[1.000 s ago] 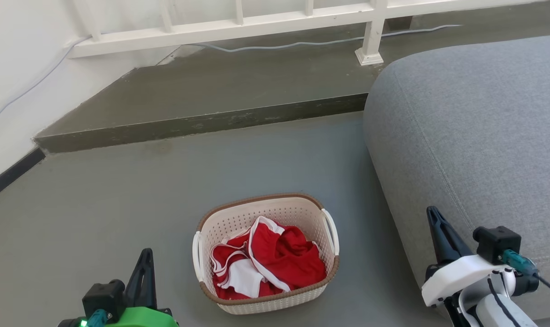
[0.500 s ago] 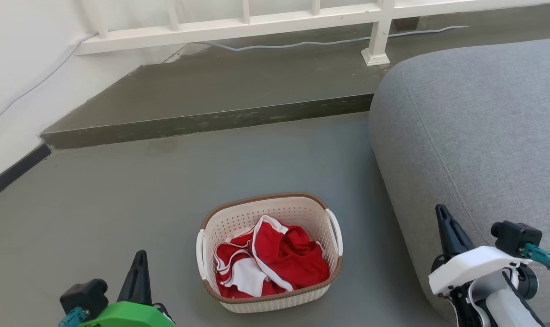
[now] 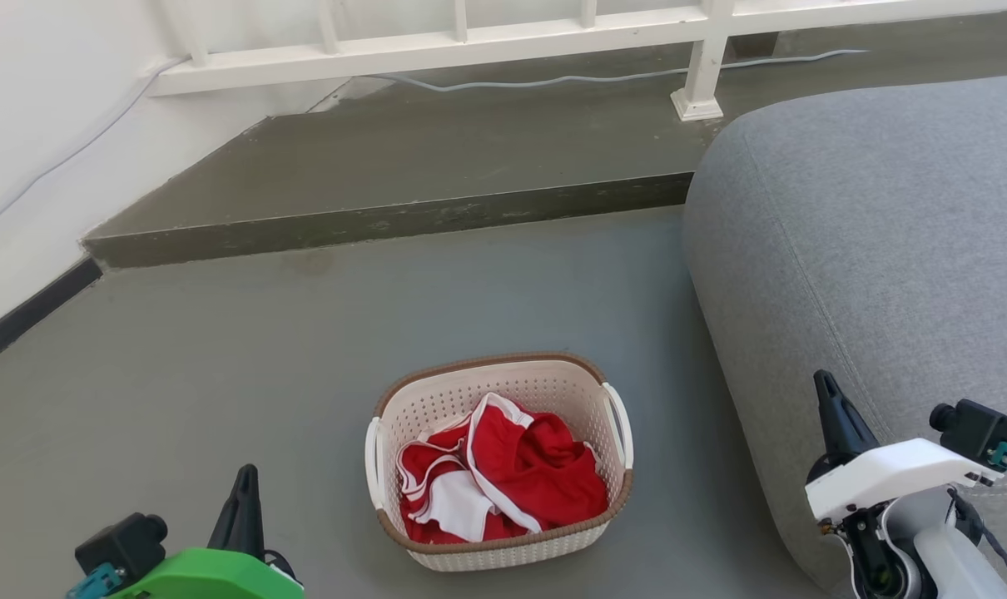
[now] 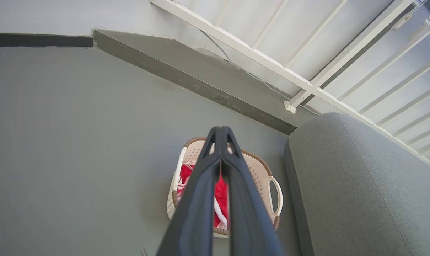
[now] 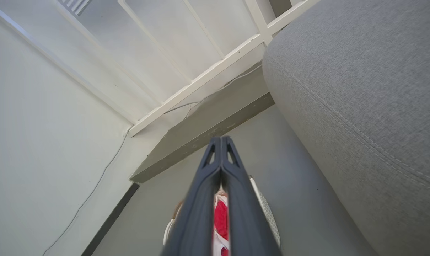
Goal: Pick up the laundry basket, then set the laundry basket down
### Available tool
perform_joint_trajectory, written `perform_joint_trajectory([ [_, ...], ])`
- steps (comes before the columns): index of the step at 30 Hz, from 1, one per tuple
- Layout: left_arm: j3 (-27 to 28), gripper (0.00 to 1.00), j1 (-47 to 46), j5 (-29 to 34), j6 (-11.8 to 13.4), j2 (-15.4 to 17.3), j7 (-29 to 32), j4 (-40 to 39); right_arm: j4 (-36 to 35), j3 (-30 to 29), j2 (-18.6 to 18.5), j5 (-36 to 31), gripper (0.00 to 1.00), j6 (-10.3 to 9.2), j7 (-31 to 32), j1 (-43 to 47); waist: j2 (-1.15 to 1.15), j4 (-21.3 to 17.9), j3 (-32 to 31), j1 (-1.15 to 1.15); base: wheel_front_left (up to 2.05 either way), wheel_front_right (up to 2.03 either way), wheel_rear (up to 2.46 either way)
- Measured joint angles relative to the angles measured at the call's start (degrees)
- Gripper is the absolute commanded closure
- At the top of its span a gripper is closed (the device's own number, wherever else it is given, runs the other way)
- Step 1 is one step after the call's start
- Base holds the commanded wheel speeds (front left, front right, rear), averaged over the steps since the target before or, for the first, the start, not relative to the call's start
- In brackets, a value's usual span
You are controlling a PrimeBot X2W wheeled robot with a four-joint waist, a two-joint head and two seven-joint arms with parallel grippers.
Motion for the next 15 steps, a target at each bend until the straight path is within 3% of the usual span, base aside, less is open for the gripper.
perform_joint_trajectory([
  [15, 2.87, 1.0, -1.43, -11.13, -1.83, 0.0, 2.75, 0.6, 0.04, -4.01, 1.24, 10.51, 1.0, 1.93, 3.08, -0.19, 0.0, 0.82, 0.05, 0.0, 0.0, 0.0, 0.0],
])
